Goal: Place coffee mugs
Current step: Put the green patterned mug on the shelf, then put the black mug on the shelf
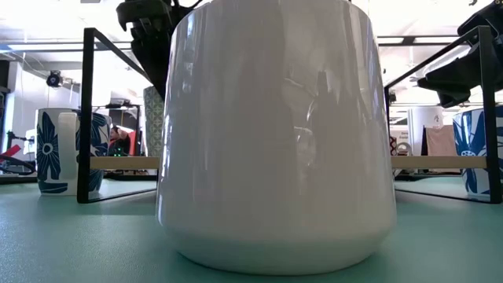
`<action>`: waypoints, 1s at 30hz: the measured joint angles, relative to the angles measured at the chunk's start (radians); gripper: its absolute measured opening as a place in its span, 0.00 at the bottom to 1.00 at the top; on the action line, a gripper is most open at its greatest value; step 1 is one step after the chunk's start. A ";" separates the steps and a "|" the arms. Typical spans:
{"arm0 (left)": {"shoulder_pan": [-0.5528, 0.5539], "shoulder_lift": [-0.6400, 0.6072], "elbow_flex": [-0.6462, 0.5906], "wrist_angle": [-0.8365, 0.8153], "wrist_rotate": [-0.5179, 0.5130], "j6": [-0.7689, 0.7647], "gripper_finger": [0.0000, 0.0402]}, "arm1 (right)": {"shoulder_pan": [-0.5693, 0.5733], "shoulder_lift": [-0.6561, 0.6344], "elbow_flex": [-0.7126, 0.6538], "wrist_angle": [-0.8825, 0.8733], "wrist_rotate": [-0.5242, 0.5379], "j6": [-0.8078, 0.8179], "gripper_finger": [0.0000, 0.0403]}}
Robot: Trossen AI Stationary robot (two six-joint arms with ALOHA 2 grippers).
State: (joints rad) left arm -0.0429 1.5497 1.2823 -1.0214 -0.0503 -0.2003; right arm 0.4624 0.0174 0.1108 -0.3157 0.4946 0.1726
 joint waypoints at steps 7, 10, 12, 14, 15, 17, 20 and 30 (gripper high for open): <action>-0.001 -0.003 0.004 -0.005 0.000 -0.001 0.21 | 0.000 0.000 0.000 0.000 0.000 0.000 0.21; -0.001 -0.003 0.033 -0.011 -0.007 0.004 0.25 | 0.000 0.000 0.000 0.000 0.000 0.000 0.21; -0.002 -0.004 0.060 -0.012 -0.021 0.018 0.27 | 0.000 0.000 0.000 0.000 0.000 0.000 0.21; -0.002 -0.004 0.085 -0.012 -0.038 0.046 0.28 | 0.000 0.000 0.000 0.000 0.000 0.000 0.21; -0.002 -0.004 0.095 -0.012 -0.043 0.065 0.28 | 0.000 0.000 0.000 0.000 0.000 0.000 0.21; -0.001 -0.004 0.105 0.001 -0.061 0.134 0.29 | 0.000 0.000 0.000 0.000 0.000 0.000 0.21; -0.001 -0.004 0.104 0.057 -0.090 0.272 0.29 | 0.000 0.000 0.000 0.000 0.000 0.000 0.21; 0.079 0.057 0.094 0.277 -0.117 0.461 0.29 | 0.000 0.000 0.000 0.000 0.000 0.000 0.21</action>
State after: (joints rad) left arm 0.0361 1.6068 1.3767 -0.7441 -0.1669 0.2607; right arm 0.4624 0.0175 0.1108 -0.3161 0.4947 0.1726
